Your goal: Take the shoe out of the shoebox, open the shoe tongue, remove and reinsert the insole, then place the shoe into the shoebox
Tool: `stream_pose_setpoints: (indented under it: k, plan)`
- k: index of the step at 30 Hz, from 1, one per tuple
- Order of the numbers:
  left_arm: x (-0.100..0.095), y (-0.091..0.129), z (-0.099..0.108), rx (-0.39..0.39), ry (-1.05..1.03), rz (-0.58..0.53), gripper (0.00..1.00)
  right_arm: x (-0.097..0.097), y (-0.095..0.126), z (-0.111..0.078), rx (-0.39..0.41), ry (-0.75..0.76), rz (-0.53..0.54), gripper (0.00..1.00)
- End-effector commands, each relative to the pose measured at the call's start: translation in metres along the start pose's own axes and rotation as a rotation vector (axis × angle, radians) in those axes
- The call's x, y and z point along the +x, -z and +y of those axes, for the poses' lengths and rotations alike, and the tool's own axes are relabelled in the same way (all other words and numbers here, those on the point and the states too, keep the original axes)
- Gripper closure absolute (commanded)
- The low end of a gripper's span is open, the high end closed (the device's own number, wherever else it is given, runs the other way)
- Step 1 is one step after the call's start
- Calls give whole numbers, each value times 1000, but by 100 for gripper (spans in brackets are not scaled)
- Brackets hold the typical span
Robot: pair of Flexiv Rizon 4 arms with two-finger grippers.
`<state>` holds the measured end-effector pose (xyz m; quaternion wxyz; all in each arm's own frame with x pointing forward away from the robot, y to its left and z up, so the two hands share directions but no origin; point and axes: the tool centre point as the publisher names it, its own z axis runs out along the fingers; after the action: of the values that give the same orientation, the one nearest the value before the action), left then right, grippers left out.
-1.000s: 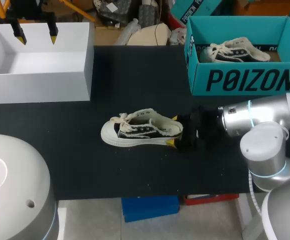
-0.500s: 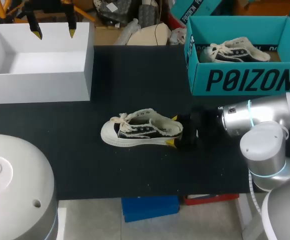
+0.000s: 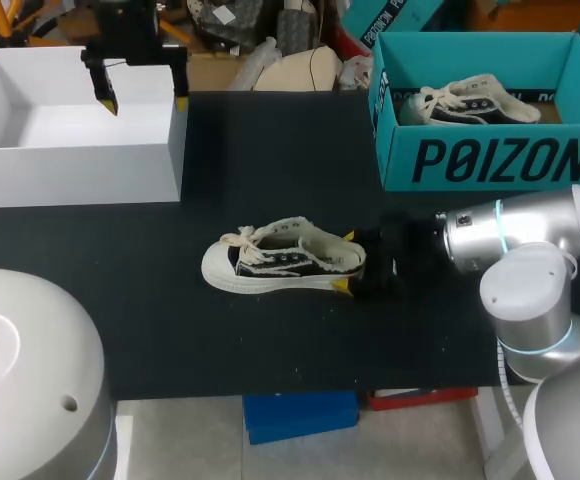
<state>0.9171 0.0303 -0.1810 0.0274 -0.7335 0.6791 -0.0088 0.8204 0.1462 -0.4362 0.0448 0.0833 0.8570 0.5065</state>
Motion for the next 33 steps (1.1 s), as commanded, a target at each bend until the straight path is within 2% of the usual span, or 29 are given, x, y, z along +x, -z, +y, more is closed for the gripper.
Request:
stream_pose_setpoints:
  k: [1,11,12,17,21,27,33]
  plan:
    - [-1,-1,1,4,-1,3,0,-1,-3,0,1,-2,-3,100]
    - [-1,-1,1,4,-1,3,0,-1,-3,0,1,-2,-3,100]
    - [4,1,2,6,-12,7,0,-1,-3,0,1,-2,-3,100]
    - [35,11,16,94,-43,-110,0,-1,-3,0,1,-2,-3,100]
    - [60,19,36,123,-113,-84,0,-1,-3,0,1,-2,-3,100]
    - [91,9,67,74,-166,-96,0,-1,-3,0,1,-2,-3,100]
    - [107,-6,94,37,-129,-138,0,-1,-3,0,1,-2,-3,100]
